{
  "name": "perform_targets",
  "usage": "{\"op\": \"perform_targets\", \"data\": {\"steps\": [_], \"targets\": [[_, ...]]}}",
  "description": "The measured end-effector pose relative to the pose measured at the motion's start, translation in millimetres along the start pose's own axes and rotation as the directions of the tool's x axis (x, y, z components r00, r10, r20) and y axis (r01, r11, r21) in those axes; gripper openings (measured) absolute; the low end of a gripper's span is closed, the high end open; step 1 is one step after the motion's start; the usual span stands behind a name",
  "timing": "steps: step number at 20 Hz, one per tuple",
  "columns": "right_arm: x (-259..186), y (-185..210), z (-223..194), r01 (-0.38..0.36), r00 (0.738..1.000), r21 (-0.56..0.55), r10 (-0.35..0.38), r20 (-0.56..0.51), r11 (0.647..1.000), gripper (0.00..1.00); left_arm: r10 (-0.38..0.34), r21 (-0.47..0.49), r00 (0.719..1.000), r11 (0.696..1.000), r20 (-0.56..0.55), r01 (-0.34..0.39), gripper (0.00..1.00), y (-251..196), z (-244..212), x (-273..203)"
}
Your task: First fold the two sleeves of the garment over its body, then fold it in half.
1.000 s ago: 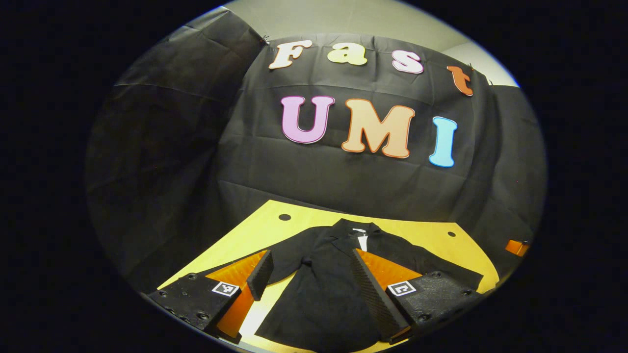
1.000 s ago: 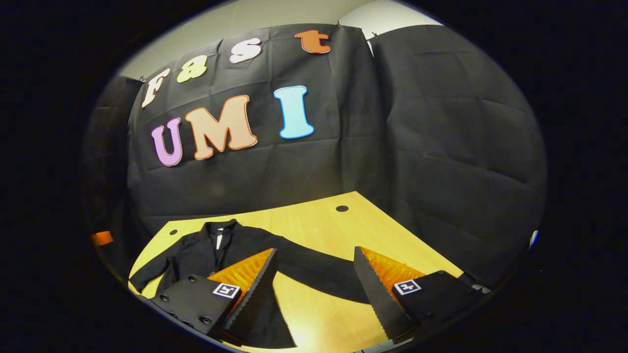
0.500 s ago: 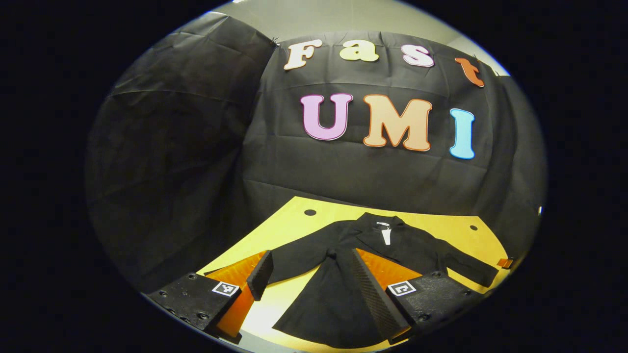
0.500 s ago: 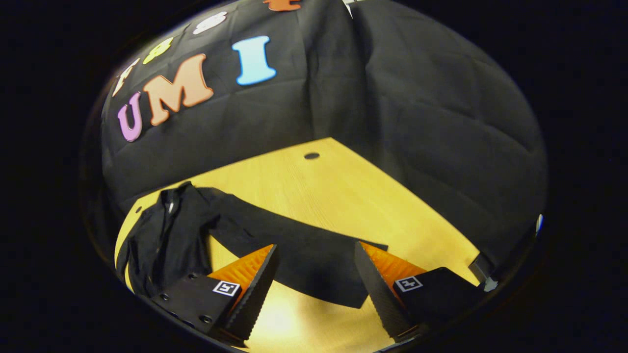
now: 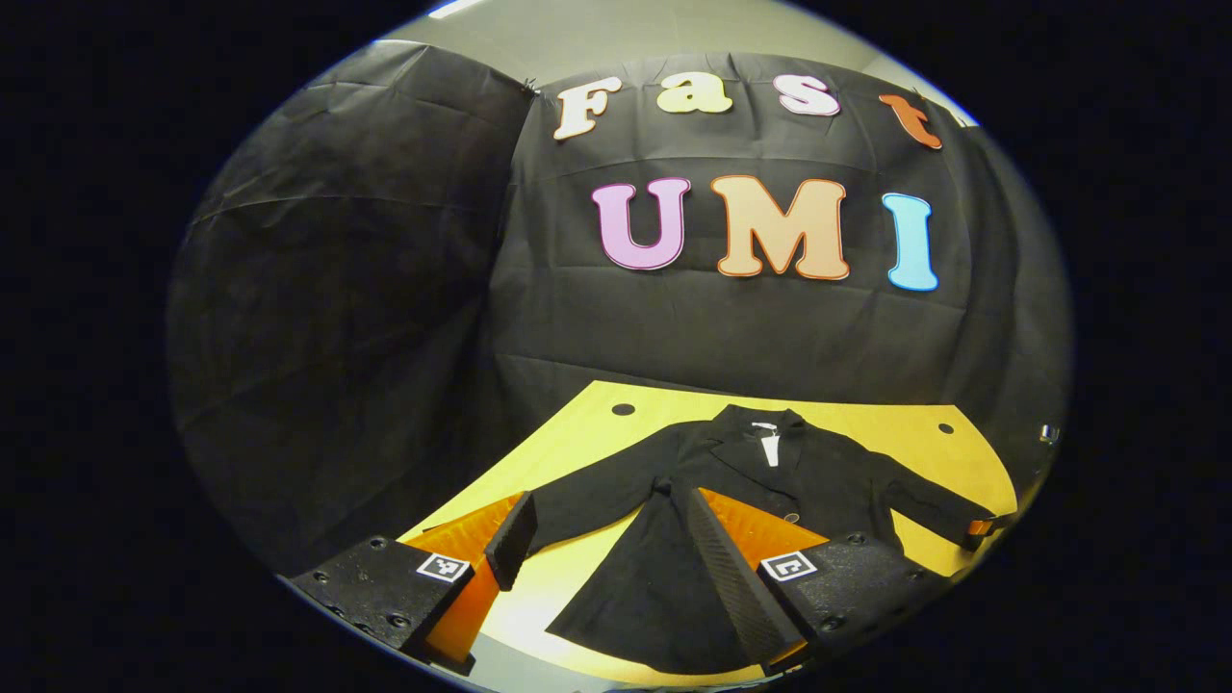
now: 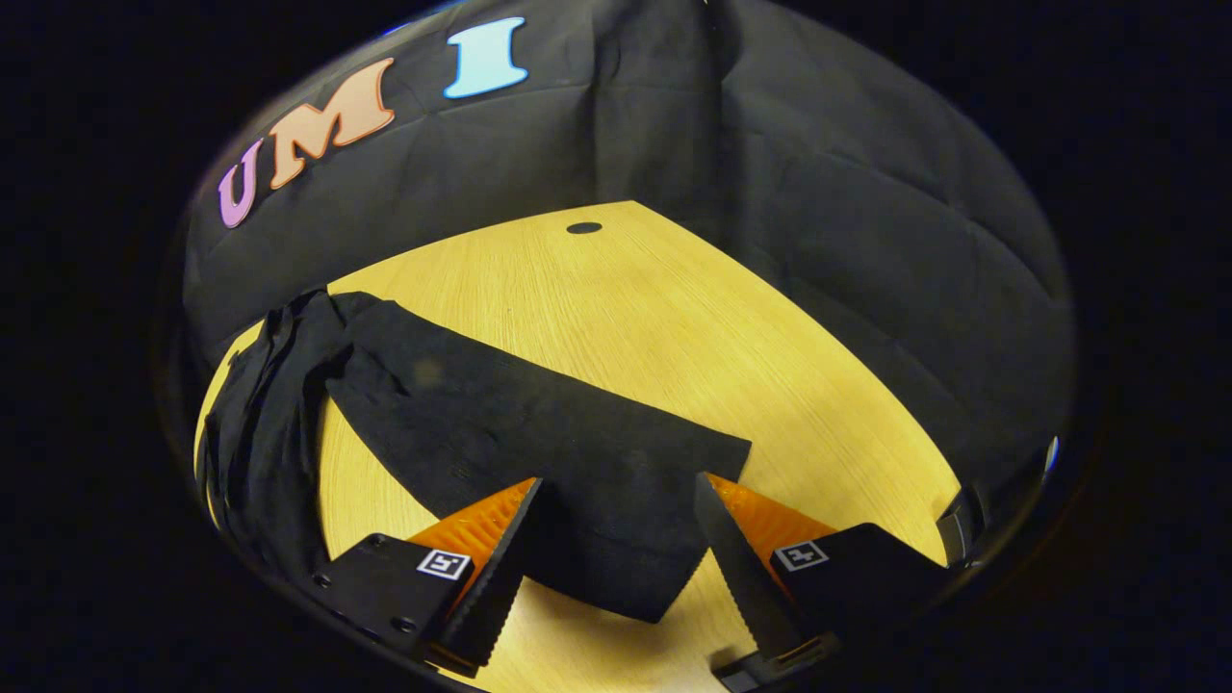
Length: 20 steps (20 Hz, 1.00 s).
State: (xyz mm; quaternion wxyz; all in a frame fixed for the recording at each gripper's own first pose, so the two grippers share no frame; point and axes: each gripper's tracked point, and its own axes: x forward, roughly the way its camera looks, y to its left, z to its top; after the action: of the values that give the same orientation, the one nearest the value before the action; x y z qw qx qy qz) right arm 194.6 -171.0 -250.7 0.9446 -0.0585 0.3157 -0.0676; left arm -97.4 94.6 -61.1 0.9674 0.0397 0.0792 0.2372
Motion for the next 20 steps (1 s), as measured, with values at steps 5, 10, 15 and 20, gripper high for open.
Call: {"op": "perform_targets", "data": {"steps": [5,10,15,20], "targets": [[1.8,1.5,-1.7,0.001,0.999,0.022,-0.002,0.051,1.0,0.94,0.016,-0.013,1.0,1.0,-0.026,-0.017,0.93,-1.0,-12.6,-2.8],[1.9,18.8,-2.7,-0.023,0.999,-0.001,0.023,0.03,1.0,0.47,-0.001,-0.057,0.999,0.998,-0.044,-0.001,0.94,-8.1,-20.8,-8.3],[1.0,22.8,-2.4,0.038,0.998,-0.09,-0.032,0.058,0.995,0.12,0.001,-0.059,0.999,0.998,-0.043,-0.004,0.93,-6.5,-22.6,-10.3],[-0.8,29.5,-2.4,-0.013,1.0,-0.049,0.014,0.017,0.999,0.07,-0.005,-0.071,0.999,0.997,-0.046,0.002,0.94,-5.5,-24.1,-7.3]]}}
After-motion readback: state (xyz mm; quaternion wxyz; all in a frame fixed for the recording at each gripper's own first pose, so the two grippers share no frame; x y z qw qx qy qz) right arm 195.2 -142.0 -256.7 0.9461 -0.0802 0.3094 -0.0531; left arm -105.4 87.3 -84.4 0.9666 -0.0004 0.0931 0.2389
